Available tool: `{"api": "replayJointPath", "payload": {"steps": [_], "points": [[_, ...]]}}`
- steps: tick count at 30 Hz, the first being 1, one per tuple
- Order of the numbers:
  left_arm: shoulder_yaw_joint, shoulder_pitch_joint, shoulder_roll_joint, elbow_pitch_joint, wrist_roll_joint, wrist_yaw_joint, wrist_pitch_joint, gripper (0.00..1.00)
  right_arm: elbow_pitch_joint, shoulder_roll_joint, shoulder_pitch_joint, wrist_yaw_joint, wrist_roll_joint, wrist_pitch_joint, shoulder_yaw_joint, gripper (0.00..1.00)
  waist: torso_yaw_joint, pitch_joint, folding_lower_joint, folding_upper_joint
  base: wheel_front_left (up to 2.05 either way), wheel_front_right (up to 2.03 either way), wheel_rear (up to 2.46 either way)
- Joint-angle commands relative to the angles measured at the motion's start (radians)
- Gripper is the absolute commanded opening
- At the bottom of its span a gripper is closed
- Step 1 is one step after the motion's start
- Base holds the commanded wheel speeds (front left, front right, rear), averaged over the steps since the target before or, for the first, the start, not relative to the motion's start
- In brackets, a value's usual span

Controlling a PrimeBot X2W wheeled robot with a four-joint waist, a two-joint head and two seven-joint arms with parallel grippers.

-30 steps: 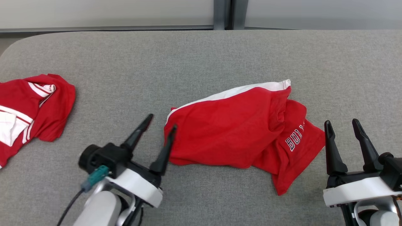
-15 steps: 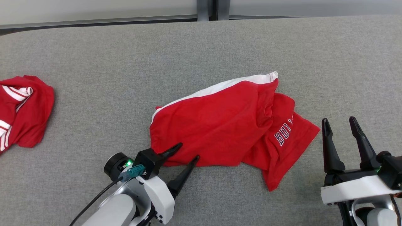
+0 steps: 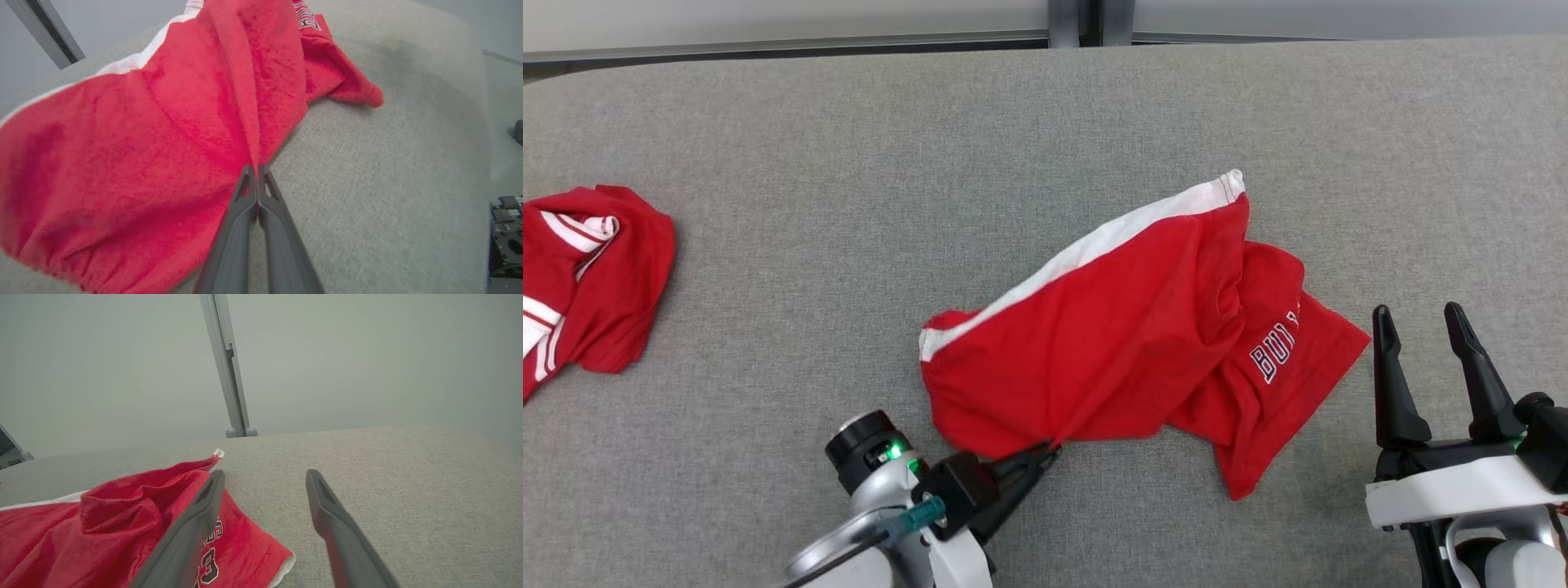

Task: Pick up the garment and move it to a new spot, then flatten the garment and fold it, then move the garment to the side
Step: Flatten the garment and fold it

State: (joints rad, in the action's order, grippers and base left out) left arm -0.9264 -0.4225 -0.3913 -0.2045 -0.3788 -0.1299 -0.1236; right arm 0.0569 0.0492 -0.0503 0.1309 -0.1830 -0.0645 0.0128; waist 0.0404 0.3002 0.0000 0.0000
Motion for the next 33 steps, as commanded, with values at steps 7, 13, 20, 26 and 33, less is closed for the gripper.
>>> {"api": "replayJointPath", "payload": {"steps": [7,13,20,26,33], "points": [[-0.119,0.014,-0.018,0.001,-0.012,-0.001,0.020,0.00,-0.009,0.002,-0.018,0.000,-0.006,-0.006,-0.006,1.00,0.004,0.011,0.0000,0.0000,0.00,0.00,0.00],[-0.161,-0.001,-0.013,-0.026,-0.054,-0.001,0.018,0.00,-0.014,0.002,-0.025,0.000,-0.008,-0.010,-0.007,1.00,0.002,0.012,0.0000,0.0000,0.00,0.00,0.00],[-0.106,-0.001,0.007,-0.019,-0.097,0.017,-0.072,1.00,-0.014,0.002,-0.020,0.000,-0.010,-0.013,-0.004,1.00,0.003,0.005,0.0000,0.0000,0.00,0.00,0.00],[-0.026,0.020,0.001,0.054,-0.140,0.041,-0.125,1.00,-0.013,0.002,-0.018,0.000,-0.008,-0.012,0.004,1.00,0.010,-0.006,0.0000,0.0000,0.00,0.00,0.00],[0.142,0.060,-0.002,0.150,-0.192,0.103,-0.142,1.00,-0.009,0.002,-0.013,0.000,0.007,0.002,0.004,1.00,0.023,-0.030,0.0000,0.0000,0.00,0.00,0.00]]}}
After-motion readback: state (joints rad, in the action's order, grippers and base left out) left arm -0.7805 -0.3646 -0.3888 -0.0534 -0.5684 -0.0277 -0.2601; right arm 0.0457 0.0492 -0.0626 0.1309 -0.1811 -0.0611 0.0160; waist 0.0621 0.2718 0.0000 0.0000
